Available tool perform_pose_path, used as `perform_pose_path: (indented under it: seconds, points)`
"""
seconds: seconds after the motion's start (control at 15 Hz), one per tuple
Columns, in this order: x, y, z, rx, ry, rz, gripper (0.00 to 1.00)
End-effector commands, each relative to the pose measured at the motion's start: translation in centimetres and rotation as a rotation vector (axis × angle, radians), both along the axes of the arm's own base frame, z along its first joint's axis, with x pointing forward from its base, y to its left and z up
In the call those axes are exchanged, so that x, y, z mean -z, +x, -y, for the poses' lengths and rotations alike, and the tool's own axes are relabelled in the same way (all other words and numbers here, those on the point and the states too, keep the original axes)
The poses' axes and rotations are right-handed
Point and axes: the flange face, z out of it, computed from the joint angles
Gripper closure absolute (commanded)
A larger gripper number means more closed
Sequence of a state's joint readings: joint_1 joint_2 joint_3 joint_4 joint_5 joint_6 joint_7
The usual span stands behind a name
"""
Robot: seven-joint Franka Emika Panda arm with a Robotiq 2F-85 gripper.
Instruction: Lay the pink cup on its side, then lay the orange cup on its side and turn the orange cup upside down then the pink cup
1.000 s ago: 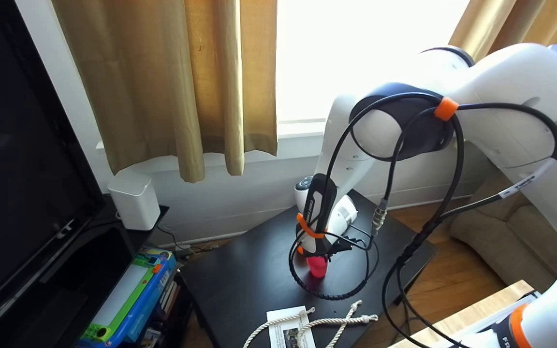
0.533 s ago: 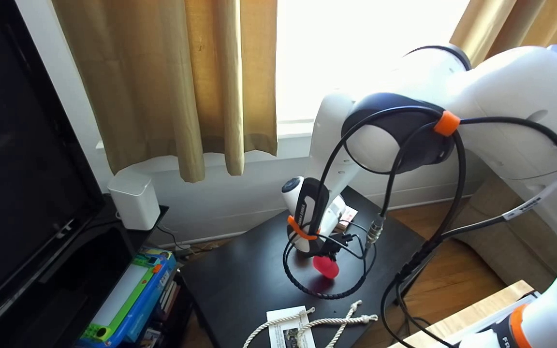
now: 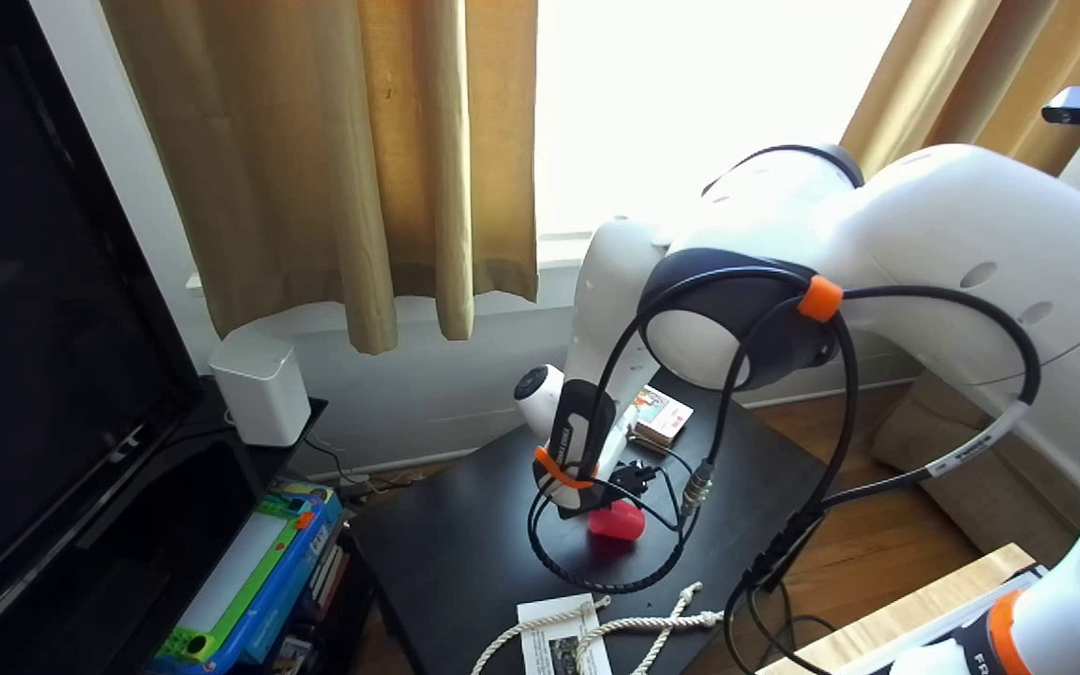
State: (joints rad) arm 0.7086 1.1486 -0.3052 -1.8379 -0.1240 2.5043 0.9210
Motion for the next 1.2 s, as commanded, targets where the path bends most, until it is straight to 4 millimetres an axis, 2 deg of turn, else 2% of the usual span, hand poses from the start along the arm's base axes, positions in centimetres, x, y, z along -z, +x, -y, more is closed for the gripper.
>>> perform_pose_path:
  seconds: [0.0,0.2,0.27,0.93,1.13]
  points:
    - [1.8,0.1,-0.8,-0.012,-0.019,0.000,0.25]
    - [2.3,0.3,-1.0,-0.018,-0.013,0.005,0.03]
    - [2.4,0.4,-1.1,-0.019,-0.009,0.004,0.00]
    - [1.9,1.0,-1.4,-0.008,0.023,0.021,0.00]
    - [0.9,1.1,-1.8,-0.012,0.055,0.028,0.00]
